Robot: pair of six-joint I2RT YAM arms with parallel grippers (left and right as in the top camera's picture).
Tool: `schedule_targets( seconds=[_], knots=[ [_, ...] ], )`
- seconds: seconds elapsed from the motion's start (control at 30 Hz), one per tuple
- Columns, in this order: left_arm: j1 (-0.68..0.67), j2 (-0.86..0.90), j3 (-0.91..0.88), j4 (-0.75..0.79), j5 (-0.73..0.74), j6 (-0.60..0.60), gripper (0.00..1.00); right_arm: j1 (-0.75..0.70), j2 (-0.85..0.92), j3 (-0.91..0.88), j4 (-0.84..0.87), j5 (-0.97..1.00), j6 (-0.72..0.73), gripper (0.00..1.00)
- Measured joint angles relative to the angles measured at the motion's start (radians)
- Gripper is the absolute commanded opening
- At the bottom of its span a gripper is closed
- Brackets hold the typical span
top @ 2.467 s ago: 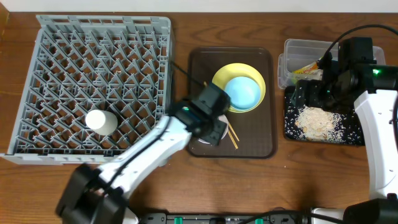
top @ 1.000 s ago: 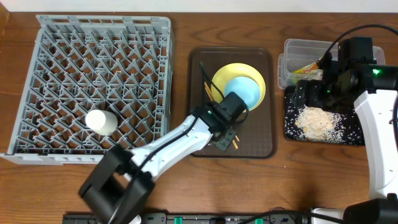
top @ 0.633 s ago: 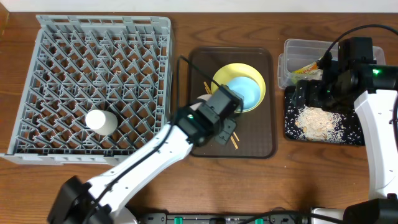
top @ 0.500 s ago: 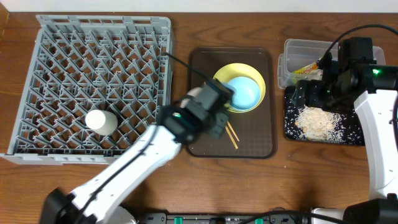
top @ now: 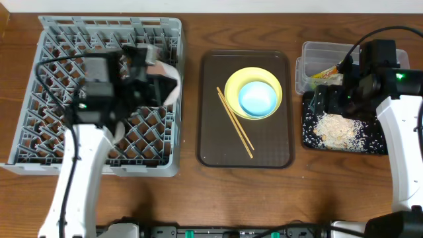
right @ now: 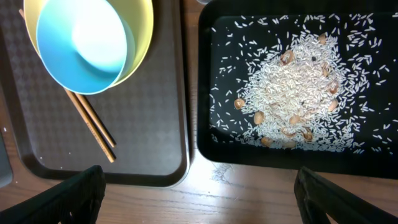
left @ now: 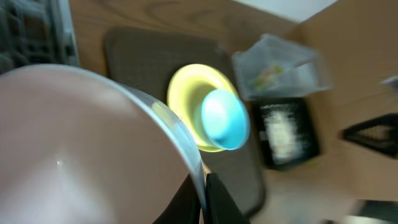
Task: Sort waste into correct bins and load items into the dishwasher
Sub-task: 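Carry the pink bowl to the rack and set it in, then move the left gripper to the light-blue bowl and grasp its rim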
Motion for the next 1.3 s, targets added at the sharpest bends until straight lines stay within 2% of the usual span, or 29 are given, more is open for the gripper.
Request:
schedule_targets(
  seconds=[0.1,0.3,0.47,0.77,0.8,0.83,0.97,1.3],
  knots=[
    [0.110,0.078,0.000,0.001,0.190,0.000,0.08,0.000,0.000,0.000,0.000,0.000,0.000,0.95],
    [0.243,0.233,0.000,0.003,0.430,0.000,0.07,0.000,0.000,0.000,0.000,0.000,0.000,0.95],
    [0.313,0.321,0.000,0.009,0.530,0.000,0.08,0.000,0.000,0.000,0.000,0.000,0.000,0.95],
    [0.398,0.408,0.000,0.030,0.612,0.000,0.09,0.000,0.000,0.000,0.000,0.000,0.000,0.95],
    [0.406,0.412,0.000,0.030,0.617,0.000,0.15,0.000,0.000,0.000,0.000,0.000,0.000,0.95],
    [0.412,0.415,0.000,0.031,0.620,0.000,0.25,0.000,0.000,0.000,0.001,0.000,0.000,0.95],
    [0.437,0.418,0.001,0.047,0.608,0.005,0.47,0.000,0.000,0.000,0.000,0.000,0.000,0.95],
    [0.510,0.418,0.001,0.069,0.557,0.002,0.75,0.000,0.000,0.000,0.000,0.000,0.000,0.95]
  ],
)
